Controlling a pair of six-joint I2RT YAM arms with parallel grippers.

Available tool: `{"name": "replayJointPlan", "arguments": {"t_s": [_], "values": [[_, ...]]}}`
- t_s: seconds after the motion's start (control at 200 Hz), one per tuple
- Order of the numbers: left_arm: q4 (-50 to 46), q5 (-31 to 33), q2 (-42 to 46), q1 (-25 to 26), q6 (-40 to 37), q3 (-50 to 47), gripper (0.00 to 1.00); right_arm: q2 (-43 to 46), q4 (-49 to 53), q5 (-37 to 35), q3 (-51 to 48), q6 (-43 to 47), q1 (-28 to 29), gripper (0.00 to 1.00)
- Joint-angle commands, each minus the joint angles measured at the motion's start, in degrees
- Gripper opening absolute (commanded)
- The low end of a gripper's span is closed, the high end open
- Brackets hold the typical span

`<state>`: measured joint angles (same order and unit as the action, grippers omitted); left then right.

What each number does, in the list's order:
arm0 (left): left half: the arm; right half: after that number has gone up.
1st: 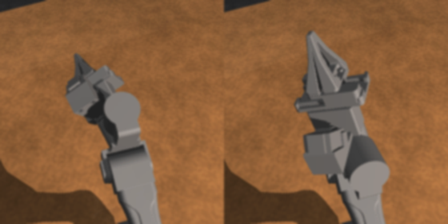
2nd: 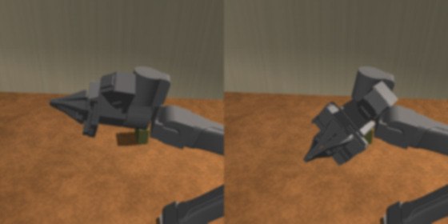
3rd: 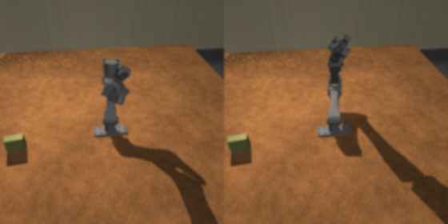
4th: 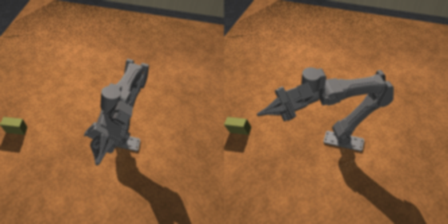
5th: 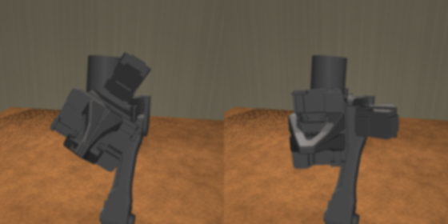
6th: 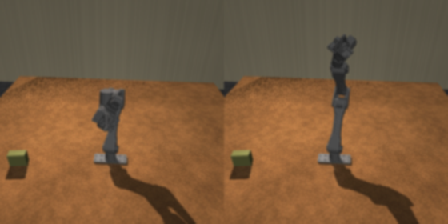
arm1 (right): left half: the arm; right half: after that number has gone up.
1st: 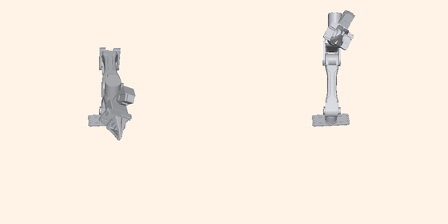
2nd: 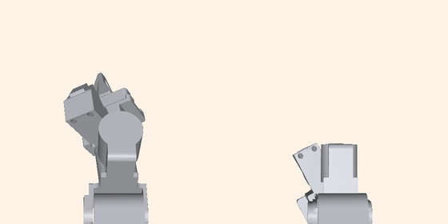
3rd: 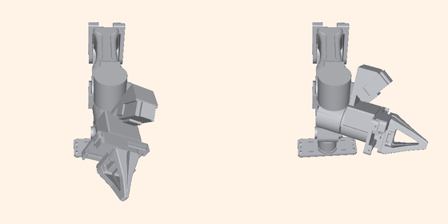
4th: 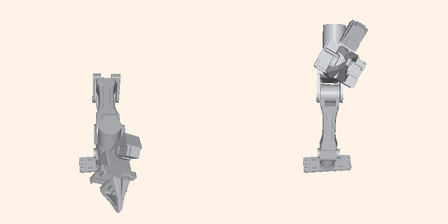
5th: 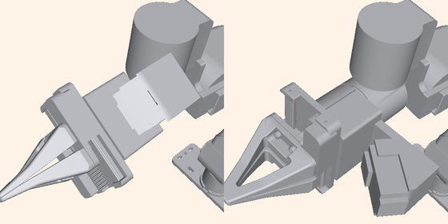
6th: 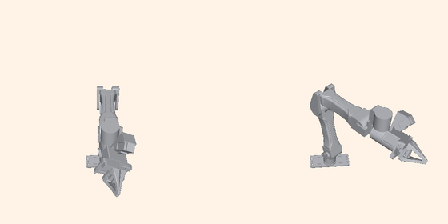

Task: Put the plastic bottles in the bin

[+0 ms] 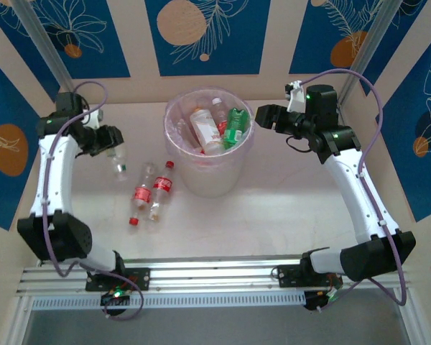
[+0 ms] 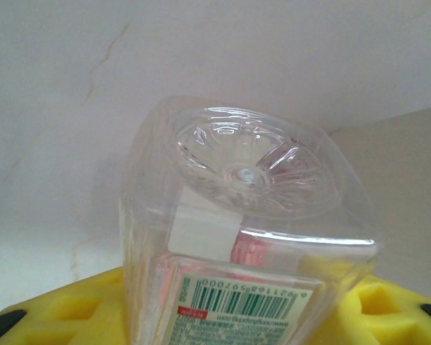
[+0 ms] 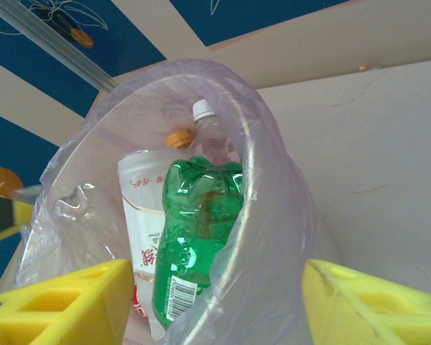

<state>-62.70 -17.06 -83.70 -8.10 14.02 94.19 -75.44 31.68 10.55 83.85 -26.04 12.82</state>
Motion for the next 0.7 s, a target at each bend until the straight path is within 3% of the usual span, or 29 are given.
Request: {"name": "replayJointPlan", "arguments": {"t_s": [0.0,0.185,0.38,0.615,0.695], "values": [[3.2,-8.7,4.9,1.1,5.5,4.6,0.48,0.3,-0.4,0.4,1.0,-0.4,0.9,0.64],[14.4,-16.8,9.4,6.3,14.1,6.8,0.43,-0.2,-0.4,-0.3,1.7,-0.5,2.3,0.64],[26.8,-11.7,8.7,17.5,16.7,8.9,0.36,-0.9,-1.0,-1.1,2.3,-0.8,4.4,0.64],[42.9,-4.0,5.9,23.3,14.9,6.7,0.31,-0.4,-0.7,-2.2,2.2,-1.4,5.8,0.64],[45.1,-4.8,2.9,24.5,12.9,7.7,0.30,-0.4,-0.5,-2.5,2.2,-1.4,6.2,0.64]]}}
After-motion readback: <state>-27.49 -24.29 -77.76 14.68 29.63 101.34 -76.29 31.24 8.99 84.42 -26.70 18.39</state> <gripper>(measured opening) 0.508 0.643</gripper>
